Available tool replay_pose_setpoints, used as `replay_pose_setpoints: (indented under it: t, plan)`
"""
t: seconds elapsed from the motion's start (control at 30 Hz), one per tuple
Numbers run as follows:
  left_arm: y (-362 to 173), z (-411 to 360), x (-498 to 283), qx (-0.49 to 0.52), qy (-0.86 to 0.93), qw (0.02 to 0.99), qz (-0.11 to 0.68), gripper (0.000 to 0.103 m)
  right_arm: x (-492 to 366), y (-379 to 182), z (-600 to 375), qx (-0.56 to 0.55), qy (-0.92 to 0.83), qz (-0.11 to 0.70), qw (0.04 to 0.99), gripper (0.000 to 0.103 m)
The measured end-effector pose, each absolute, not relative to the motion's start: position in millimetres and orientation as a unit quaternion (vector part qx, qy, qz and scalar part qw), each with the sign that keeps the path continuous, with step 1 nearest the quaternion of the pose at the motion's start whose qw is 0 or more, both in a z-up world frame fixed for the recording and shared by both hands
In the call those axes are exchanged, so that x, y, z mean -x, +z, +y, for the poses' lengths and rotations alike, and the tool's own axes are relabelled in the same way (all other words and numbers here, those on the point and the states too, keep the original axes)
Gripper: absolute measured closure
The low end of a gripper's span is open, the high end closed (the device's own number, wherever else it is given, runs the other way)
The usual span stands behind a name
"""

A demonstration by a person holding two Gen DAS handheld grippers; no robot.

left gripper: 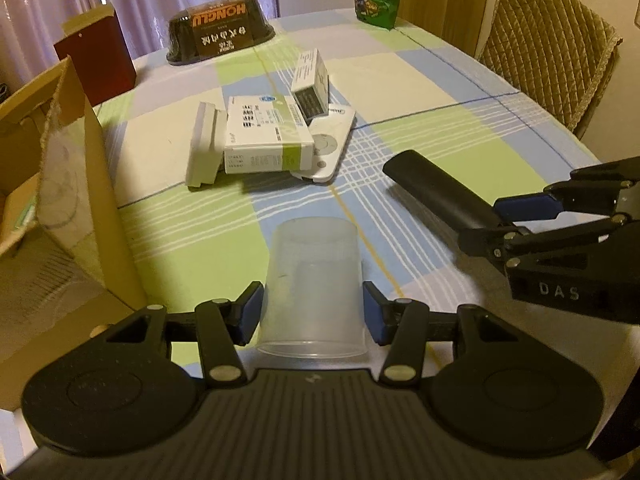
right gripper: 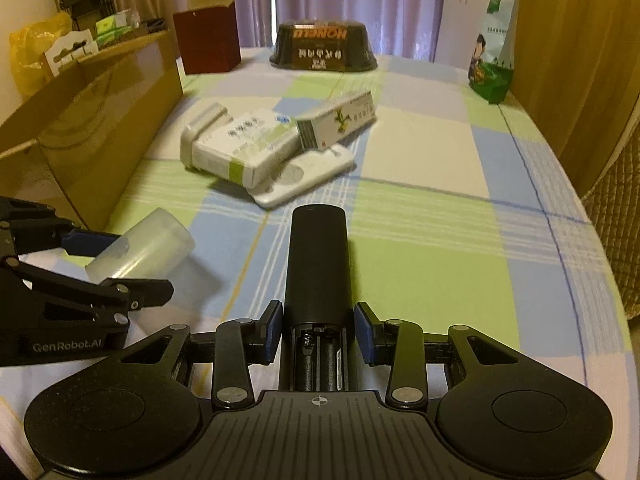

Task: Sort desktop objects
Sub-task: 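Carry the clear cup and black remote over the cardboard box with both tools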

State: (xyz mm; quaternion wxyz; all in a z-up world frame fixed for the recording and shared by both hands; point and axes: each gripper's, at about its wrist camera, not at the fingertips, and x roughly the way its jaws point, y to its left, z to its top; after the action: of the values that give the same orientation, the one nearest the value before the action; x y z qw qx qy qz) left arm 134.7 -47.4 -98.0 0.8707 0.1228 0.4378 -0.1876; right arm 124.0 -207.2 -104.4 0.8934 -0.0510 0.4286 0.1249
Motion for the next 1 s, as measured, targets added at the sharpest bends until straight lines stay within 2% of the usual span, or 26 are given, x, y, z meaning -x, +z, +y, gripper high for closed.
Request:
replay_pose_setpoints:
  t: [0.4,1.0]
  plan:
    - [-34,-22,-126,-0.116,-0.166,0.896,0.395,0.056,-125,-40,-180,0.05,0.147,0.384,0.91,0.066]
    - [40,71,-117,-0.083,-0.08,0.93,0.35,0.056,-140,29,-82,0.05,0.231,0.335,0.912,0.066]
